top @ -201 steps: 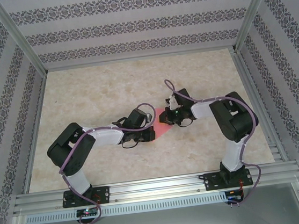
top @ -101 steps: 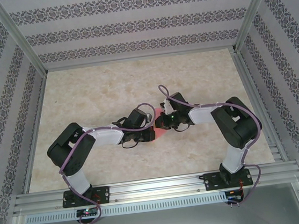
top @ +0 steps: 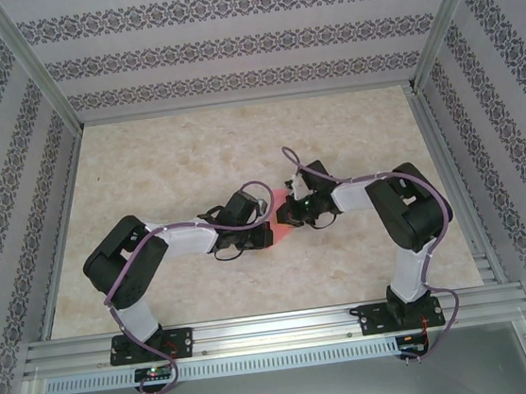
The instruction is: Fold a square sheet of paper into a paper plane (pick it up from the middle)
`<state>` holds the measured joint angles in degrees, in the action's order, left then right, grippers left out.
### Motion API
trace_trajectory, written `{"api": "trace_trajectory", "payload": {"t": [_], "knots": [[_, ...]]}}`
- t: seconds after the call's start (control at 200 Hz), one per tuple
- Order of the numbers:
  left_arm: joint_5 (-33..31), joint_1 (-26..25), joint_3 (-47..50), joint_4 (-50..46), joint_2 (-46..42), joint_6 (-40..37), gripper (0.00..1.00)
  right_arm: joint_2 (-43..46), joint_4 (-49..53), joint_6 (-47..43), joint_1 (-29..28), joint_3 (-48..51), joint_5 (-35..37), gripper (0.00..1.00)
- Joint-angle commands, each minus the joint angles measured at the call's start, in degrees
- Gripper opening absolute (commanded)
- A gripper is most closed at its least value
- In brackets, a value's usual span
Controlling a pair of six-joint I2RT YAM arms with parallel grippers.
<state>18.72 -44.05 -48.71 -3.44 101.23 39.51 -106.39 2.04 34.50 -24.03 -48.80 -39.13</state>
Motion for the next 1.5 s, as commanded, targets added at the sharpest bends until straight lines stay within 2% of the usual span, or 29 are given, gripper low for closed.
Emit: {"api": "trace_trajectory", "payload": {"t": [0.0, 0.195, 0.315, 0.42, 0.48, 0.584, 0.654, 0.744, 0.919, 1.034, 1.314, 1.494], "knots": [[0.05, -0.66, 1.23, -8.62, 2.04, 0.14, 0.0, -2.03, 2.43, -2.23, 5.33, -2.33, 9.15, 0.0], [0.84, -0.68, 1.06, -8.57, 2.48, -0.52, 0.0, -3.64, 6.66, -2.51, 8.55, -7.89, 13.94, 0.0], [1.09, -0.66, 0.09, -8.34, 2.28, -1.2, 0.0, -1.67, 8.06, -1.95, 9.18, -9.45, 15.22, 0.0], [1.46, -0.68, -1.94, -7.96, 1.31, -2.04, 0.0, 2.77, 8.42, -0.54, 8.98, -8.63, 14.41, 0.05], [1.92, -0.68, -3.78, -7.75, 0.55, -2.69, 0.0, 5.71, 8.47, 0.53, 8.72, -7.33, 14.07, 0.12], [1.66, -0.68, -6.79, -7.7, -1.19, -2.92, 0.11, 10.61, 7.65, 3.46, 7.9, -3.85, 13.65, 0.28], [0.13, -0.62, -8.37, -8.22, -2.7, -2.79, 0.22, 13.45, 7.13, 5.71, 7.11, -1.28, 14.01, 0.39], [-2.33, -0.34, -8.73, -8.1, -5.24, -2.03, 0.35, 16.09, 7.15, 7.96, 5.84, 0.99, 14.88, 0.46], [-5.99, 1.81, -5.02, -6.47, -9.83, -0.13, 0.45, 18.68, 10.56, 9.22, 1.42, 1.95, 19.98, 0.57], [-5.66, 2.94, -3.57, -5.61, -9.83, 0.76, 0.46, 17.41, 8.46, 9.97, 0.09, 2.5, 19.14, 0.57], [-3.0, 5.2, -1.29, -0.91, -6.73, 4.56, 0.45, 10.52, 3.87, 10.83, -1.97, 0.65, 14.41, 0.48], [-1.95, 5.62, -1.47, 0.39, -4.19, 5.84, 0.45, 7.67, 1.79, 11.37, -2.31, -0.2, 12.79, 0.46]]}}
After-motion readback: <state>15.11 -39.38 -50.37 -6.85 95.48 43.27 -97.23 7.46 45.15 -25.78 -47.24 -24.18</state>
